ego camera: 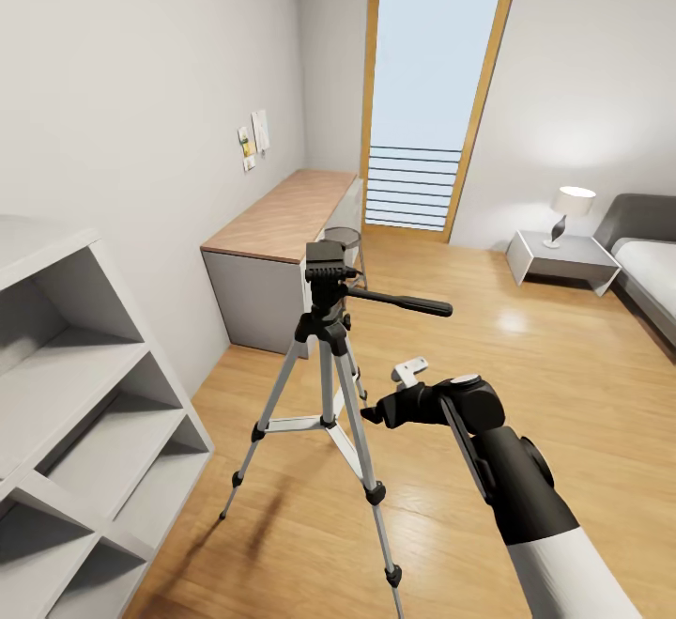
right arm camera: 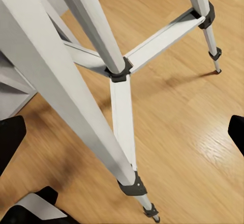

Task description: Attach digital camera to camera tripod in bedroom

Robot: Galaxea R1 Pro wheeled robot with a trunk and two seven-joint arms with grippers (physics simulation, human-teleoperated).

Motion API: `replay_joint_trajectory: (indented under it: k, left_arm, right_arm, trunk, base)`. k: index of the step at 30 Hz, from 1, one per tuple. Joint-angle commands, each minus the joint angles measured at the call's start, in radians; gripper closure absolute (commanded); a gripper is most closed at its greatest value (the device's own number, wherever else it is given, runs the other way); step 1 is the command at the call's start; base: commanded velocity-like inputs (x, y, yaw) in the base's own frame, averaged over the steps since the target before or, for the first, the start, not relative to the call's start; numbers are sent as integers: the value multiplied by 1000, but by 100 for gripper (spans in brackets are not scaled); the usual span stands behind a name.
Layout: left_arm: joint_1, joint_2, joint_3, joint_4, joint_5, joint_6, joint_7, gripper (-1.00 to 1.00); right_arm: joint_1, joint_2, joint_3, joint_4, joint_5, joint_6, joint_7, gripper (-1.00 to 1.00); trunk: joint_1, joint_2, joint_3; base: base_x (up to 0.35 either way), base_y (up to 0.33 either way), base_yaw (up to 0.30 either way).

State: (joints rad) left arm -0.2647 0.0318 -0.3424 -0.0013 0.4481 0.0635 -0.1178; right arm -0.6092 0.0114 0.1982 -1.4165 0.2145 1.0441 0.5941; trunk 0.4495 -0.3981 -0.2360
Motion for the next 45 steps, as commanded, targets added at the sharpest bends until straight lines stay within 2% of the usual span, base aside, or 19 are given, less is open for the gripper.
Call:
replay_joint_trajectory:
  k: [1,21,24,25,26,29,45]
  left_arm:
    - [-1,0,-7,0,9,4,-3,100]
    - [-1,0,-7,0,9,4,-3,100]
    - [-1,0,-7,0,9,4,-3,100]
    - [-1,0,-7,0,9,4,-3,100]
    - [-1,0,-7,0,9,4,-3,100]
    - [-1,0,-7,0,9,4,-3,100]
    - [-1,0,-7,0,9,4,-3,100]
  right_arm:
    - [-1,0,0,-1,11,3,9,-100]
    - [0,4,1,16,3,3,27,-100]
    - [0,8,1,22,3,3,53,-100]
    - [0,8,1,23,3,3,75,-100]
    - [0,8,4,24,5,3,139,-100]
    - [0,9,4,25,7,3,165,-100]
    - [-1,9,-1,28,13,3,174,-100]
  trunk:
    - [1,-2,-2]
    - [1,-2,-2]
    - [1,-2,-2]
    - [1,-2,-2]
    - [1,-2,-2]
    - [1,-2,-2]
    - [1,-2,-2]
  base:
    - [0,0,0]
    - [0,0,0]
    - [0,0,0]
    - [0,0,0]
    - [0,0,0]
    - [0,0,0]
    - [0,0,0]
